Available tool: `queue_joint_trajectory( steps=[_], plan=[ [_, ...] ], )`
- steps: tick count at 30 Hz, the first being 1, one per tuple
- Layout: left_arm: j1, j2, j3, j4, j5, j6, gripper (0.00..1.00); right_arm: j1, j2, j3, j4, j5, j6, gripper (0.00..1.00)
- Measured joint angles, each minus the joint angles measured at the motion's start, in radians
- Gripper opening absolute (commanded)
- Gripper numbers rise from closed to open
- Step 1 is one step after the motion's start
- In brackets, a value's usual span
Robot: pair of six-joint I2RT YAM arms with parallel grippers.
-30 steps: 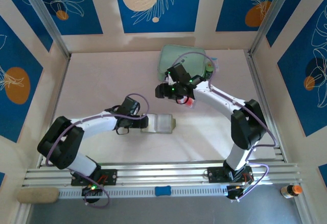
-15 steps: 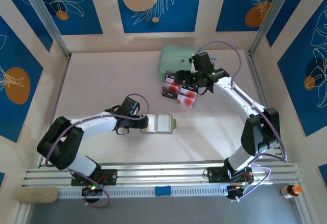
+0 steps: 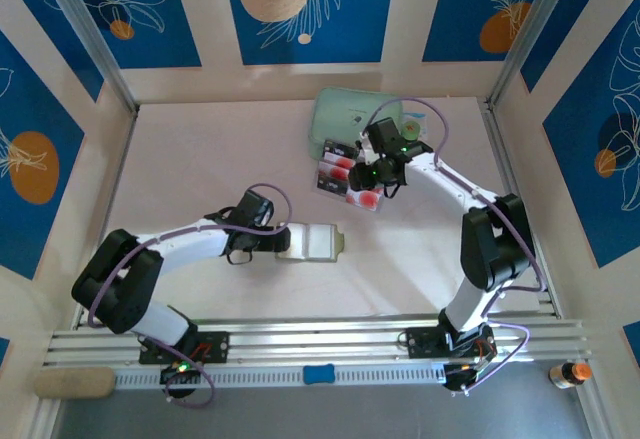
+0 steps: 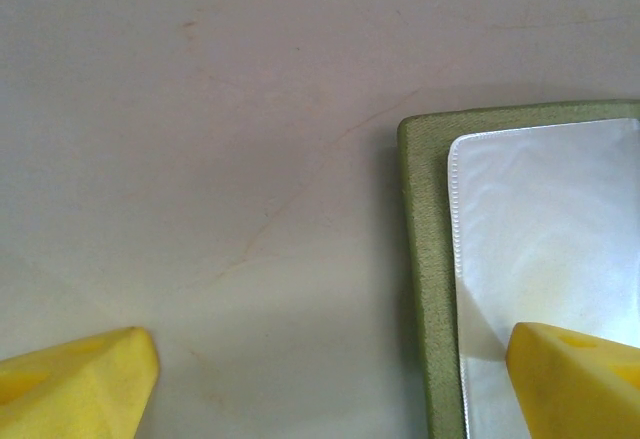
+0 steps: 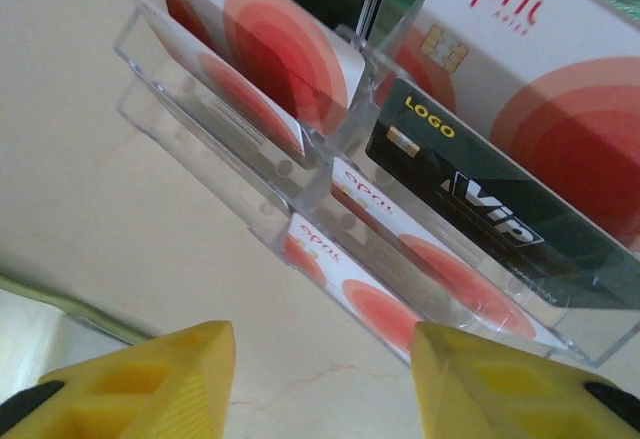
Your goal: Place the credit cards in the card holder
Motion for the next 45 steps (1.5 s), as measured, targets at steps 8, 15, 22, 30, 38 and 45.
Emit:
queue_joint_trajectory(
  steps=[8,15,22,30,38,45],
  plan=[
    [0.000,0.000,-0.002,0.000,0.000,0.000,0.92,0.026,0.081,0.000,-0.017,0.085,-0.049,0.41],
    [0.000,0.000,-0.003,0.003,0.000,0.000,0.92,0.064,0.137,0.031,-0.036,0.176,-0.084,0.36],
    [0.000,0.000,-0.004,0.004,0.000,0.000,0.92,0.098,0.150,0.042,-0.039,0.225,-0.106,0.35],
    [0.000,0.000,-0.005,0.006,0.000,0.000,0.92,0.110,0.150,0.044,-0.037,0.274,-0.134,0.35],
    [0.000,0.000,-0.005,0.007,0.000,0.000,0.92,0.108,0.155,0.059,-0.032,0.309,-0.153,0.35],
    [0.000,0.000,-0.005,0.007,0.000,0.000,0.92,0.107,0.190,0.059,-0.025,0.318,-0.155,0.34]
  ],
)
